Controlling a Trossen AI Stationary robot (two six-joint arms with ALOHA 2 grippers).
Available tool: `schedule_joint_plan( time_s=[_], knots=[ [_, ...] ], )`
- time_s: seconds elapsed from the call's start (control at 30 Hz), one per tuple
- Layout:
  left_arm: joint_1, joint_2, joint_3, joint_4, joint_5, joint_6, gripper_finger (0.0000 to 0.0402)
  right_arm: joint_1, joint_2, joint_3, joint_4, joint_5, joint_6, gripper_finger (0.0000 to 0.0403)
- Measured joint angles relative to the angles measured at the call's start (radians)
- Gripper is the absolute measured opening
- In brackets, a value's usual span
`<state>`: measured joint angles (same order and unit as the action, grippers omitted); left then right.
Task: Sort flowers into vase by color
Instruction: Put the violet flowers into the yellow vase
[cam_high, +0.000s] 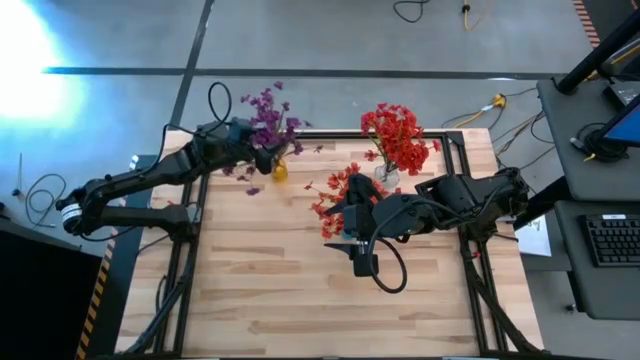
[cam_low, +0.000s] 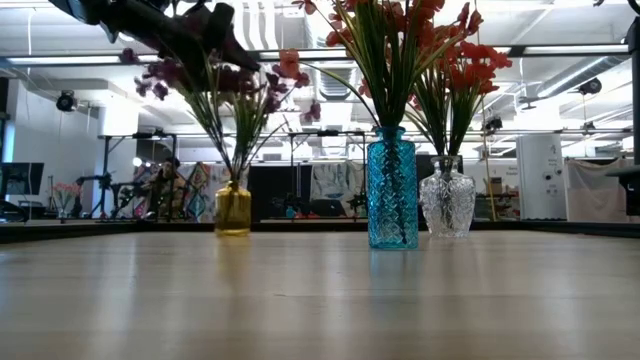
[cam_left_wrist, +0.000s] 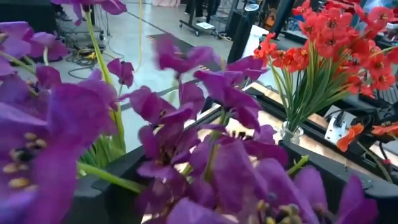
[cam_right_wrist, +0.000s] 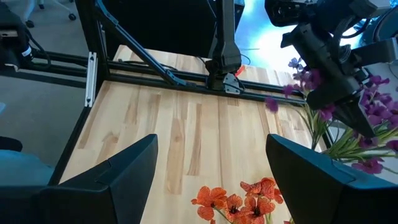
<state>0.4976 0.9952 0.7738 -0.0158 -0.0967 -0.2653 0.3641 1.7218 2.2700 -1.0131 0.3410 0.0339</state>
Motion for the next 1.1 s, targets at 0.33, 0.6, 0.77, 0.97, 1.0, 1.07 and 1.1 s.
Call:
schedule_joint_plan(
  time_s=[0.33, 0.6, 0.77, 0.97, 1.0, 1.07, 1.1],
  knots=[
    [0.0, 0.001, 0.0, -0.001, 0.0, -0.053, 0.0314, -0.015, 0.004, -0.013, 0.046, 0.03, -0.025, 0.0292],
    [0.0, 0.001, 0.0, -0.002, -0.001, -0.041, 0.0314, -0.052, 0.049, -0.057, 0.145, 0.087, -0.08, 0.0292],
    [0.0, 0.001, 0.0, -0.013, 0.001, 0.079, 0.0314, -0.102, 0.061, -0.057, 0.228, 0.207, -0.129, 0.0292],
    [0.0, 0.001, 0.0, -0.015, 0.003, 0.317, 0.0314, -0.255, 0.069, -0.057, 0.28, 0.077, -0.207, 0.0292],
    [0.0, 0.001, 0.0, -0.014, 0.005, 0.353, 0.0314, -0.29, 0.069, -0.057, 0.289, 0.036, -0.214, 0.0292],
    [-0.001, 0.001, 0.0, -0.014, 0.005, 0.416, 0.0314, -0.361, 0.069, -0.057, 0.301, -0.07, -0.228, 0.0292],
    [-0.001, 0.001, 0.0, -0.014, 0.005, 0.435, 0.0314, -0.395, 0.069, -0.057, 0.302, -0.124, -0.228, 0.0292]
  ],
)
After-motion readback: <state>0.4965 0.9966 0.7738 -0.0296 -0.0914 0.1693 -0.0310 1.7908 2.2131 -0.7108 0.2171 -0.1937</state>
